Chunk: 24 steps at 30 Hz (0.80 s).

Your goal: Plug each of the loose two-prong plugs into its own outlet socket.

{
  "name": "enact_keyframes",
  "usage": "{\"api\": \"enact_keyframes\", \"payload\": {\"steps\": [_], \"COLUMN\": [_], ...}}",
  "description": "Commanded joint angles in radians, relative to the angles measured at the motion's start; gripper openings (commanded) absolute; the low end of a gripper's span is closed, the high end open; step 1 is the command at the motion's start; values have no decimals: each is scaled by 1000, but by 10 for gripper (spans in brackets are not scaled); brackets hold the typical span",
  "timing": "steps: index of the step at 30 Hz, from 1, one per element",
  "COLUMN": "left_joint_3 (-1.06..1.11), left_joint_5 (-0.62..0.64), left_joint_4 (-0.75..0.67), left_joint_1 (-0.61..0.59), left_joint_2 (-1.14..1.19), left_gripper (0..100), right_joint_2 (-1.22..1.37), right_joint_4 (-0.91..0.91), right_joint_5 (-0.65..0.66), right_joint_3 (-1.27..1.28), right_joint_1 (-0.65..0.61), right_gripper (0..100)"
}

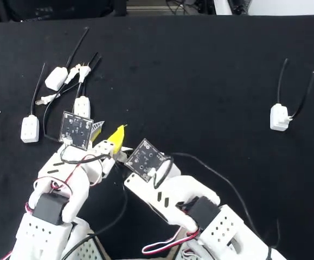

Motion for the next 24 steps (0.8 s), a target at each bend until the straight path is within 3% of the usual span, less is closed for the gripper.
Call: {"api": "enact_keyframes", "payload": {"steps": [1,6,11,17,24], "left_joint_3": [1,77,94,97,117], "left_joint_5": [-5,-77,-77,-77,-77], "left_joint_4": [-17,-18,-18,-18,-20], "left_joint_1": [10,8,-4,-107,-108], "left_joint_2": [-2,-3,-5,-5,-12], "left_gripper": [170,170,170,170,170], "right_joint_2": [-24,-25,-25,-25,-21], "right_joint_4": [-2,68,89,91,172], "right_joint_5": [2,31,35,35,101], "right_joint_3": [-12,-74,-90,-99,-176], "right_joint_1": [-14,41,48,48,28], "right_gripper": [11,11,11,11,11]}}
